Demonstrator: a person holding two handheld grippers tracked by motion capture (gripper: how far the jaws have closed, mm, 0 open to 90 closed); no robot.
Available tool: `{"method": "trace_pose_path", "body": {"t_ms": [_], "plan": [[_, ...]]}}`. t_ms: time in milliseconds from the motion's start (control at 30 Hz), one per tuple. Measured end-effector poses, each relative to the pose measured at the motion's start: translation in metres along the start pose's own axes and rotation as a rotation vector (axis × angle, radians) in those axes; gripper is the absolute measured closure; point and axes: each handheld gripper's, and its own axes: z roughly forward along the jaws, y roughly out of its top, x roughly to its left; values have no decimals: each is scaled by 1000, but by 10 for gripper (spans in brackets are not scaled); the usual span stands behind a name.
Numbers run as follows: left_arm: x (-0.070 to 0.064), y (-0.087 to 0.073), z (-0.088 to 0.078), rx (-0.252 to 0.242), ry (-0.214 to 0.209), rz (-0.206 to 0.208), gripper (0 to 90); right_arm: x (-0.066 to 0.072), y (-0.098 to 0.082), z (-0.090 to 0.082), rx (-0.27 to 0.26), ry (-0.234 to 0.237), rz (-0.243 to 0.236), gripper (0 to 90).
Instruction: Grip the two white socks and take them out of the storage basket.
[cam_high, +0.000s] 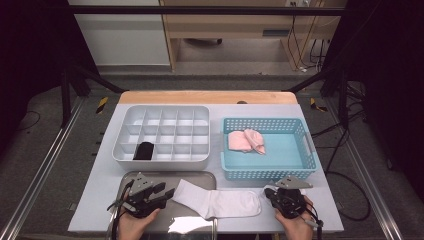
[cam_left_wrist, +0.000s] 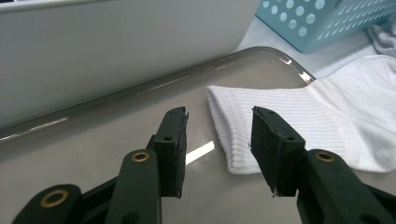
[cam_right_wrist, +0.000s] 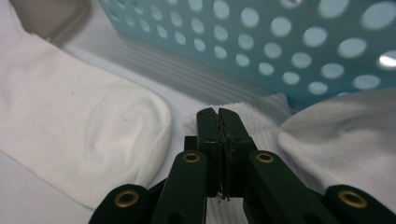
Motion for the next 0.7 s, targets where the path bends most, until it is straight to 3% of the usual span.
{"method": "trace_pose_path", "body": {"t_ms": [167,267,433,567,700], "plan": [[0,0,-1,-4,-5,-2,545,0,5,-14,-102,36,16,887],[-1,0,0,-4,-14,-8,545,4,10,-24,-162,98,24,886],[-3,0,1,4,-18,-1,544,23,27,-39,-252,177,-26,886],[-4,1,0,0,-20,-2,544,39,39,-33,-252,235,-51,882],[-4,1,-2,-3,-24,0,544,62,48,-8,-200,282,-95,880]]}}
